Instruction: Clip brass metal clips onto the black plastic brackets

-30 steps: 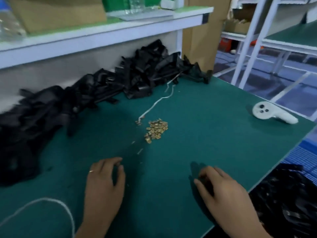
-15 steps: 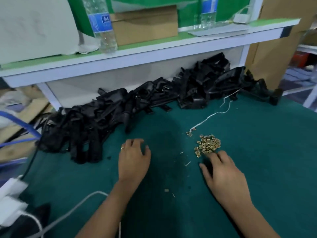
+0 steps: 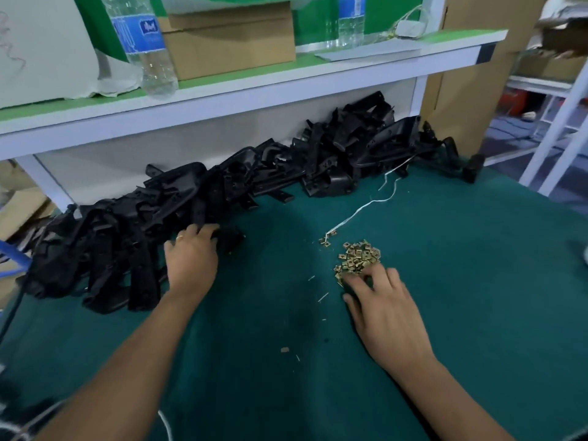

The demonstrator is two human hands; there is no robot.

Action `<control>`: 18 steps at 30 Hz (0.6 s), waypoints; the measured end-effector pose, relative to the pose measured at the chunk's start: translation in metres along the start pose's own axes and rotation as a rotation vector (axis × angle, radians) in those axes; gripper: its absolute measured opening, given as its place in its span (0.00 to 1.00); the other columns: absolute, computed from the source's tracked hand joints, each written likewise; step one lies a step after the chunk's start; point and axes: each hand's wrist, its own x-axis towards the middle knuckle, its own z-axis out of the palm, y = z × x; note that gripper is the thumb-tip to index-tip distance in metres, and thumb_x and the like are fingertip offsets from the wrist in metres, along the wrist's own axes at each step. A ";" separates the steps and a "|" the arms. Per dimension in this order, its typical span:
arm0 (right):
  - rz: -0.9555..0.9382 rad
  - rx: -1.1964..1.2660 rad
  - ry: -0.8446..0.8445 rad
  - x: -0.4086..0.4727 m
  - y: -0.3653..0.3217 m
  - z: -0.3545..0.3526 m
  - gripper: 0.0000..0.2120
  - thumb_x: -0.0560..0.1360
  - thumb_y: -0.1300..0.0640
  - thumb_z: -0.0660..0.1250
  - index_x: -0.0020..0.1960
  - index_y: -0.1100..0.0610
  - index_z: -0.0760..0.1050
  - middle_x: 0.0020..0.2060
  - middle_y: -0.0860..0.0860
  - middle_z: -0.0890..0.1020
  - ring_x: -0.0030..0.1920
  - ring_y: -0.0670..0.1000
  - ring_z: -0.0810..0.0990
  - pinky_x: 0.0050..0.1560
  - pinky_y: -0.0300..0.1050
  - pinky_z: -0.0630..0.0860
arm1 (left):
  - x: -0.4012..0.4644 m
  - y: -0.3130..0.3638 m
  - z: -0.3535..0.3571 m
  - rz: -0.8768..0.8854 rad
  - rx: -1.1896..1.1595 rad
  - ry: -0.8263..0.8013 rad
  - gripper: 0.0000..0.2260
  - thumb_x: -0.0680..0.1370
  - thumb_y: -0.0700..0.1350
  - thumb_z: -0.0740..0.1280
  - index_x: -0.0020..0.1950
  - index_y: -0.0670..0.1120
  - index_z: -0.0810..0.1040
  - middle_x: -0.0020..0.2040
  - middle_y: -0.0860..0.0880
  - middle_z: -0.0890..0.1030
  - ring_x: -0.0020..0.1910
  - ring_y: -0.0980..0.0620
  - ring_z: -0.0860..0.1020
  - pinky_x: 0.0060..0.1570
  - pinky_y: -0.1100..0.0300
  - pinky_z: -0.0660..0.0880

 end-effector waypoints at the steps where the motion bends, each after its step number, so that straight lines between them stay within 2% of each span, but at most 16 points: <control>1: -0.010 -0.011 -0.003 0.000 0.000 0.000 0.14 0.82 0.49 0.64 0.67 0.49 0.78 0.57 0.50 0.73 0.54 0.53 0.71 0.51 0.49 0.76 | -0.010 0.006 -0.005 0.064 -0.142 -0.013 0.16 0.83 0.41 0.63 0.70 0.51 0.77 0.56 0.45 0.82 0.50 0.42 0.81 0.49 0.45 0.77; 3: -0.013 -0.025 -0.023 0.000 0.002 0.000 0.13 0.83 0.49 0.63 0.66 0.47 0.79 0.60 0.50 0.73 0.56 0.54 0.70 0.57 0.50 0.72 | -0.033 0.020 -0.019 0.113 -0.456 -0.185 0.13 0.84 0.41 0.62 0.60 0.57 0.81 0.48 0.54 0.83 0.42 0.57 0.82 0.43 0.59 0.78; 4: -0.018 -0.017 -0.032 -0.001 0.003 0.000 0.12 0.83 0.48 0.63 0.64 0.47 0.80 0.60 0.50 0.74 0.57 0.54 0.70 0.58 0.50 0.71 | -0.046 0.025 -0.026 0.147 -0.562 -0.291 0.13 0.84 0.41 0.62 0.51 0.58 0.81 0.43 0.57 0.84 0.39 0.62 0.81 0.39 0.67 0.74; 5: -0.027 0.002 -0.032 -0.001 0.002 0.000 0.11 0.83 0.48 0.64 0.61 0.47 0.81 0.59 0.50 0.74 0.57 0.54 0.70 0.57 0.51 0.71 | -0.060 0.030 -0.029 0.174 -0.643 -0.383 0.14 0.84 0.42 0.62 0.46 0.58 0.81 0.40 0.58 0.83 0.37 0.63 0.79 0.37 0.70 0.72; 7: -0.052 0.037 -0.017 -0.001 0.002 -0.002 0.08 0.82 0.48 0.67 0.56 0.49 0.82 0.56 0.49 0.75 0.56 0.54 0.71 0.56 0.50 0.72 | -0.092 0.041 -0.034 0.158 -0.728 -0.474 0.11 0.80 0.44 0.62 0.46 0.58 0.81 0.37 0.57 0.81 0.34 0.59 0.77 0.37 0.62 0.72; 9: -0.073 0.075 -0.015 -0.003 0.001 -0.005 0.06 0.81 0.49 0.69 0.53 0.50 0.83 0.53 0.47 0.76 0.55 0.53 0.72 0.54 0.49 0.72 | -0.119 0.052 -0.032 0.090 -0.755 -0.391 0.11 0.73 0.45 0.60 0.49 0.54 0.80 0.43 0.55 0.81 0.44 0.55 0.78 0.47 0.54 0.75; 10: -0.078 0.102 -0.013 -0.005 0.000 -0.007 0.06 0.81 0.50 0.69 0.52 0.51 0.83 0.52 0.46 0.77 0.54 0.52 0.72 0.54 0.48 0.72 | -0.128 0.059 -0.030 0.121 -0.652 -0.315 0.12 0.71 0.45 0.58 0.47 0.52 0.79 0.47 0.55 0.81 0.49 0.51 0.78 0.53 0.50 0.74; 12: -0.104 0.145 -0.011 -0.011 -0.003 -0.008 0.05 0.81 0.53 0.69 0.51 0.52 0.83 0.52 0.45 0.77 0.53 0.50 0.72 0.54 0.46 0.71 | -0.140 0.070 -0.023 0.191 -0.421 -0.254 0.13 0.73 0.48 0.56 0.48 0.46 0.78 0.54 0.51 0.77 0.55 0.46 0.73 0.60 0.45 0.68; 13: -0.122 0.153 -0.014 -0.016 -0.005 -0.007 0.05 0.81 0.54 0.69 0.50 0.53 0.83 0.51 0.44 0.78 0.53 0.50 0.72 0.54 0.44 0.71 | -0.143 0.076 -0.023 0.193 -0.392 -0.283 0.15 0.74 0.52 0.54 0.50 0.46 0.76 0.57 0.51 0.74 0.58 0.46 0.70 0.65 0.44 0.64; 15: -0.142 0.155 -0.016 -0.022 -0.010 -0.006 0.06 0.82 0.55 0.68 0.50 0.54 0.82 0.51 0.45 0.78 0.52 0.50 0.72 0.54 0.44 0.69 | -0.148 0.084 -0.022 0.228 -0.407 -0.328 0.23 0.74 0.60 0.50 0.56 0.46 0.74 0.60 0.53 0.69 0.65 0.49 0.65 0.75 0.43 0.54; 18: -0.110 0.147 0.001 -0.023 -0.012 -0.006 0.04 0.82 0.60 0.67 0.51 0.57 0.81 0.51 0.48 0.78 0.51 0.52 0.71 0.53 0.47 0.71 | -0.156 0.094 -0.023 0.308 -0.457 -0.324 0.33 0.75 0.72 0.50 0.63 0.50 0.76 0.66 0.57 0.68 0.72 0.54 0.61 0.78 0.43 0.44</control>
